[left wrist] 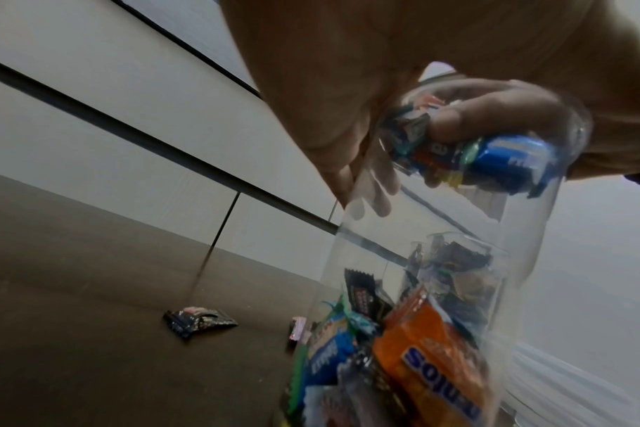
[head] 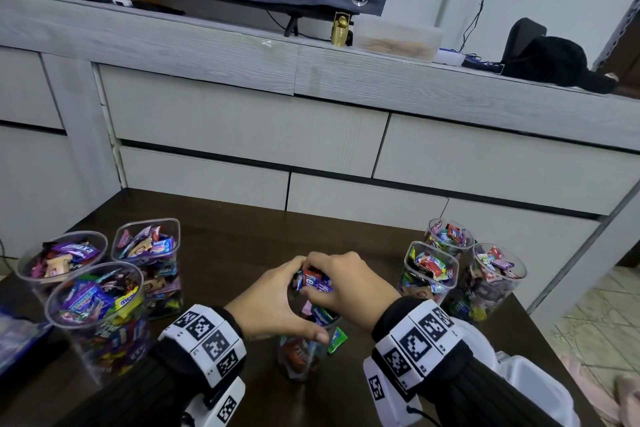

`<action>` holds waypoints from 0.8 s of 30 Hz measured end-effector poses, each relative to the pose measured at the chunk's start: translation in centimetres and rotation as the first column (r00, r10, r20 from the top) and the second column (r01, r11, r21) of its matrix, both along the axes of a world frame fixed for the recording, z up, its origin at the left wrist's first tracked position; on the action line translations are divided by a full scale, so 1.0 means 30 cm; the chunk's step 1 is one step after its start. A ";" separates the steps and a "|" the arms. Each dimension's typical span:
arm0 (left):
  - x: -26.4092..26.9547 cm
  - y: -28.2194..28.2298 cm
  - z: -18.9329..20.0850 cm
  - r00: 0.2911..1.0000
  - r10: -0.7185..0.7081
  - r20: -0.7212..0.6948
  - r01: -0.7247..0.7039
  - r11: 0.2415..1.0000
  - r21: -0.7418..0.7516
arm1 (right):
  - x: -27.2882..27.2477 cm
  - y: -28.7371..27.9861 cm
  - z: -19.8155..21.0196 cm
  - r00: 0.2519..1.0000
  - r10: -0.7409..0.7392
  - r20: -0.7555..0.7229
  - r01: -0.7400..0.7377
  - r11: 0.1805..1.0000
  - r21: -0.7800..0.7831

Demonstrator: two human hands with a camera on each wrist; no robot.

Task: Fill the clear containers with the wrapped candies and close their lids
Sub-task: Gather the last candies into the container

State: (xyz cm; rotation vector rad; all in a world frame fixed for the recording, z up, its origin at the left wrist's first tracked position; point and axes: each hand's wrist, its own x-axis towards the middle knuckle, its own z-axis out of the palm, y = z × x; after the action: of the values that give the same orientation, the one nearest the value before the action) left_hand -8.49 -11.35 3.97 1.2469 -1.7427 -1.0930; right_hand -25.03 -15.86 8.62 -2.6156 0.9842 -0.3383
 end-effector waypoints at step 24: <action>0.002 -0.002 0.019 0.998 -0.055 -0.041 0.058 0.995 0.080 | -0.012 -0.020 0.035 0.998 -0.023 0.051 0.018 0.995 0.096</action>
State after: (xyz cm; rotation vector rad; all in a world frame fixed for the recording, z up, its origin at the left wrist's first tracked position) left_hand -8.42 -11.42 4.53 1.2235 -1.7291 -1.2236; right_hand -25.39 -16.45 9.69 -2.4994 0.9854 -0.3539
